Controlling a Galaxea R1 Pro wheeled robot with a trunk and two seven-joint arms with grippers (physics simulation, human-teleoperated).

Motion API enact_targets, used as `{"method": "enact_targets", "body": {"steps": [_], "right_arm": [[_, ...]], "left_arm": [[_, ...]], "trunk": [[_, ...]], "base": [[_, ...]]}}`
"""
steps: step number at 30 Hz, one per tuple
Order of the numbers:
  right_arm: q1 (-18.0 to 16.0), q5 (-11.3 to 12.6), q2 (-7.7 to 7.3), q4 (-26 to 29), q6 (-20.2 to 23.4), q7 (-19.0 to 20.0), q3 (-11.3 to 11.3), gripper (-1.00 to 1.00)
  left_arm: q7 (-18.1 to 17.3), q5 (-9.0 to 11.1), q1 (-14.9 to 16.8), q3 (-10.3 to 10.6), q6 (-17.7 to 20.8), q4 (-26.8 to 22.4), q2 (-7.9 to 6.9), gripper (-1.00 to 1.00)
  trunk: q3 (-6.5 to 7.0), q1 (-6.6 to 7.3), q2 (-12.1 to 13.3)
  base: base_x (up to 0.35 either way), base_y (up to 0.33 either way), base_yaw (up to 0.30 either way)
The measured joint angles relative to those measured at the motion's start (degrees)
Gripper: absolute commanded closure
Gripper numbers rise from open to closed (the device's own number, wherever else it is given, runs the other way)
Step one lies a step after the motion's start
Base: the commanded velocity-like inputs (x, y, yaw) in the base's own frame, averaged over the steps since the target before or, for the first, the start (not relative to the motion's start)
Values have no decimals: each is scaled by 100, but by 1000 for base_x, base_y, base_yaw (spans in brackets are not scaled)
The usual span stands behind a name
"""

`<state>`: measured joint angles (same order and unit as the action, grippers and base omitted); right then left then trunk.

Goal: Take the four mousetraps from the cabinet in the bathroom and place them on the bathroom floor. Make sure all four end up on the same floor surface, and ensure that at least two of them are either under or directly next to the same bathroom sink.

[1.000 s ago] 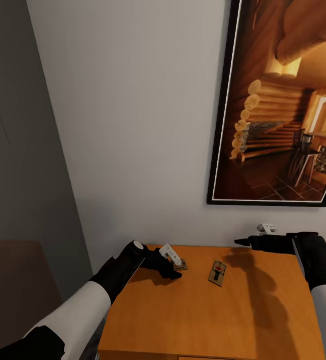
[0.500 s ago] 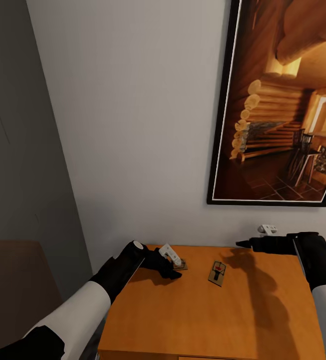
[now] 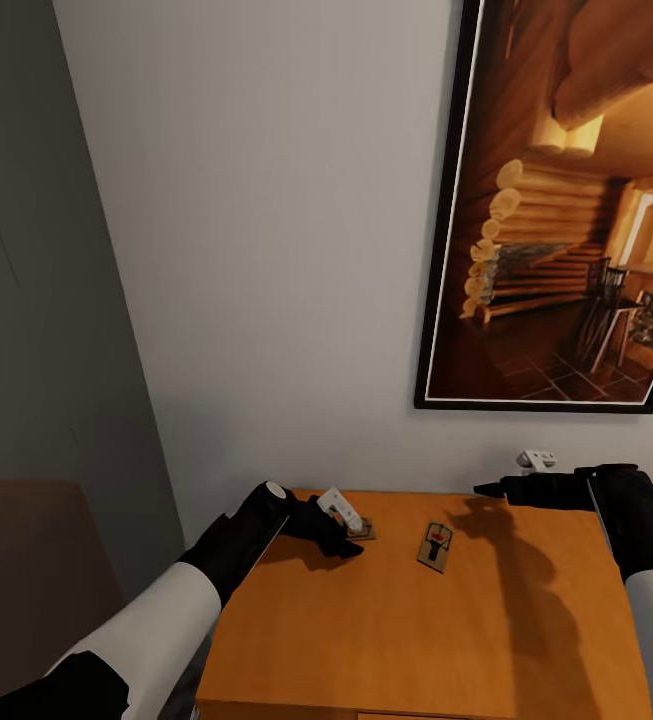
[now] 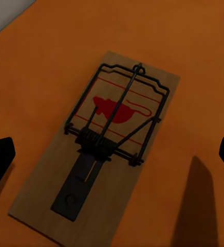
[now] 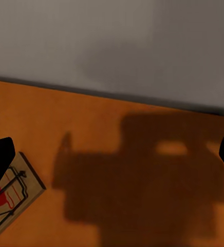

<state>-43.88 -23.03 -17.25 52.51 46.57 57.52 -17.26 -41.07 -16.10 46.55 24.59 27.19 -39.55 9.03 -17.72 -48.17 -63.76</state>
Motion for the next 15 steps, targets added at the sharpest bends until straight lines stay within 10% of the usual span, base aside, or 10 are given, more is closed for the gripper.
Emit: {"method": "enact_targets", "body": {"steps": [15], "right_arm": [[0, -2, 0, -8, 0, -10, -8, -100]], "left_arm": [[77, 1, 0, 6, 1, 0, 9, -100]], "trunk": [[0, 0, 0]], "base": [[0, 0, 0]]}}
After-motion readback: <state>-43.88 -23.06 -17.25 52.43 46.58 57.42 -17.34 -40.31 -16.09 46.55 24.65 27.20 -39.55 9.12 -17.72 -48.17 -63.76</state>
